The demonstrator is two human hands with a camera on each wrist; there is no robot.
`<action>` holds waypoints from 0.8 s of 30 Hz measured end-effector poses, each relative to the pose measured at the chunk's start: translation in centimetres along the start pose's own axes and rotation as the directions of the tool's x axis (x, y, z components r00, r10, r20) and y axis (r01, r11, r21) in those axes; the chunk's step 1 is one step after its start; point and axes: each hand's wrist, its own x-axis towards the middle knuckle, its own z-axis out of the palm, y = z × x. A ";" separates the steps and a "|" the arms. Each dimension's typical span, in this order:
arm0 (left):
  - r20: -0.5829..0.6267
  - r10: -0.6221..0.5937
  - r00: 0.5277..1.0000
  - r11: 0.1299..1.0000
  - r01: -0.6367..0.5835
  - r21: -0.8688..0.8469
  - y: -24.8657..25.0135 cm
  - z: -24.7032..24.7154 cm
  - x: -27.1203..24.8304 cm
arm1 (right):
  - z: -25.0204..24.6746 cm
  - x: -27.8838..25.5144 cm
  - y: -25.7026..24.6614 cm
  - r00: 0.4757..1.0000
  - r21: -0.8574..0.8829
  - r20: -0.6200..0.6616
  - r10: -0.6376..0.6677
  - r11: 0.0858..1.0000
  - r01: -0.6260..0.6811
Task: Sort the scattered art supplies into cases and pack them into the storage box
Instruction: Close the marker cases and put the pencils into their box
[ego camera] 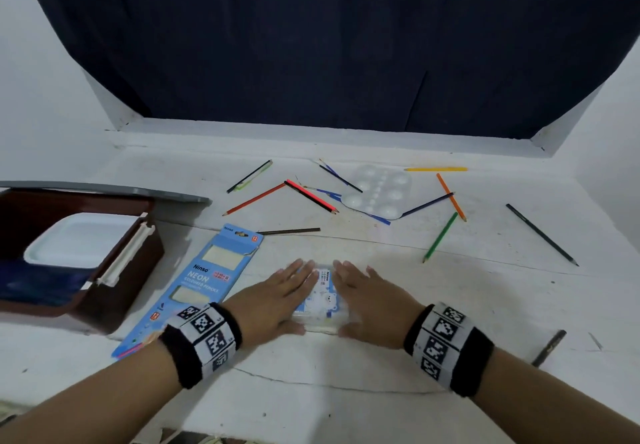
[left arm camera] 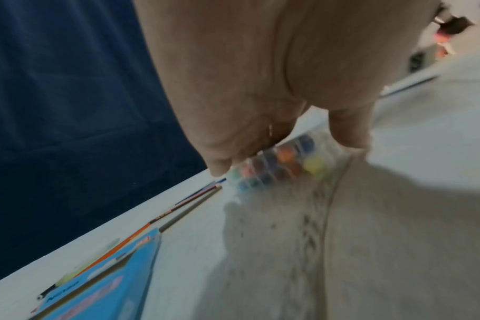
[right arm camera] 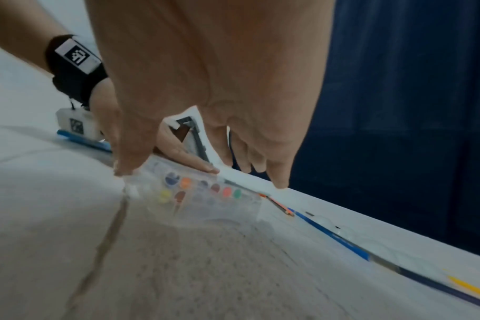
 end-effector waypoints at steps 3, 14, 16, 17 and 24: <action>-0.060 0.030 0.998 0.999 -0.031 -0.011 -0.3 0.9 0.0 | -0.3 0.5 -0.4 1.000 -0.063 0.003 -0.014 0.998 0.014; -0.293 0.050 0.955 0.991 -0.012 0.130 0.0 2.4 0.1 | 0.0 0.6 0.6 0.999 -0.089 0.025 0.036 0.995 -0.034; -0.307 0.058 0.950 0.992 -0.019 0.128 0.0 1.9 0.1 | 0.1 0.5 0.3 0.999 -0.112 0.021 0.041 0.993 -0.039; -0.302 0.059 0.951 0.992 -0.024 0.121 -0.1 1.3 0.1 | 0.0 0.4 0.3 1.000 -0.087 0.015 0.011 0.996 -0.010; -0.112 0.006 0.994 0.997 -0.014 -0.074 -1.1 -0.6 1.3 | 0.2 0.0 0.7 0.997 0.257 -0.078 0.013 0.966 0.008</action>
